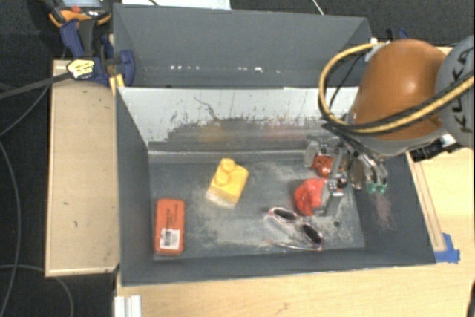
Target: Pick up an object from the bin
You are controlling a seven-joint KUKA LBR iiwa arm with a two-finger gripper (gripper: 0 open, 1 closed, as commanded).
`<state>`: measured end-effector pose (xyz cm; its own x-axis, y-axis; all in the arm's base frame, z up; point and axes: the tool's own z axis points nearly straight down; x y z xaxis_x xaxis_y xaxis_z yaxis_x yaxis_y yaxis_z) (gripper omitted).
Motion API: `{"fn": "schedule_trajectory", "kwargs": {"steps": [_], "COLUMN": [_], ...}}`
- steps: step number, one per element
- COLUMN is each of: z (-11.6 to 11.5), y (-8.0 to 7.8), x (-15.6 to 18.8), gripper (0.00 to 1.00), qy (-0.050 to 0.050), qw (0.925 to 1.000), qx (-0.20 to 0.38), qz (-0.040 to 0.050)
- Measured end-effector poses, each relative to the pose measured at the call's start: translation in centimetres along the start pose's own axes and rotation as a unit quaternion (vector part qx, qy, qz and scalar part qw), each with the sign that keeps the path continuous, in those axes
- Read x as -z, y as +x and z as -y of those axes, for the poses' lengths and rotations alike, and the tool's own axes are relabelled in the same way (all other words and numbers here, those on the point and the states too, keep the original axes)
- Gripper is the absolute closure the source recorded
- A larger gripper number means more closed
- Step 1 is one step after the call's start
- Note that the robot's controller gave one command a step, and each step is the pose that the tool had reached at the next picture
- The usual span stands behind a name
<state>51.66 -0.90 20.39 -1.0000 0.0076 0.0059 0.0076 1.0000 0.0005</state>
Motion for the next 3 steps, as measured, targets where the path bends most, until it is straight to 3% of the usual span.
{"fn": "schedule_trajectory", "kwargs": {"steps": [1,2,3], "z": [0.0,5.4,5.9], "y": [-0.2,-1.5,-2.1], "x": [0.5,-11.9,-6.1], "gripper": [0.00,0.00,0.00], "qy": [0.000,0.000,0.001], "qw": [1.0000,0.9953,0.9948], "qx": [0.000,0.096,0.102], "qz": [0.0043,0.0032,0.0088]}}
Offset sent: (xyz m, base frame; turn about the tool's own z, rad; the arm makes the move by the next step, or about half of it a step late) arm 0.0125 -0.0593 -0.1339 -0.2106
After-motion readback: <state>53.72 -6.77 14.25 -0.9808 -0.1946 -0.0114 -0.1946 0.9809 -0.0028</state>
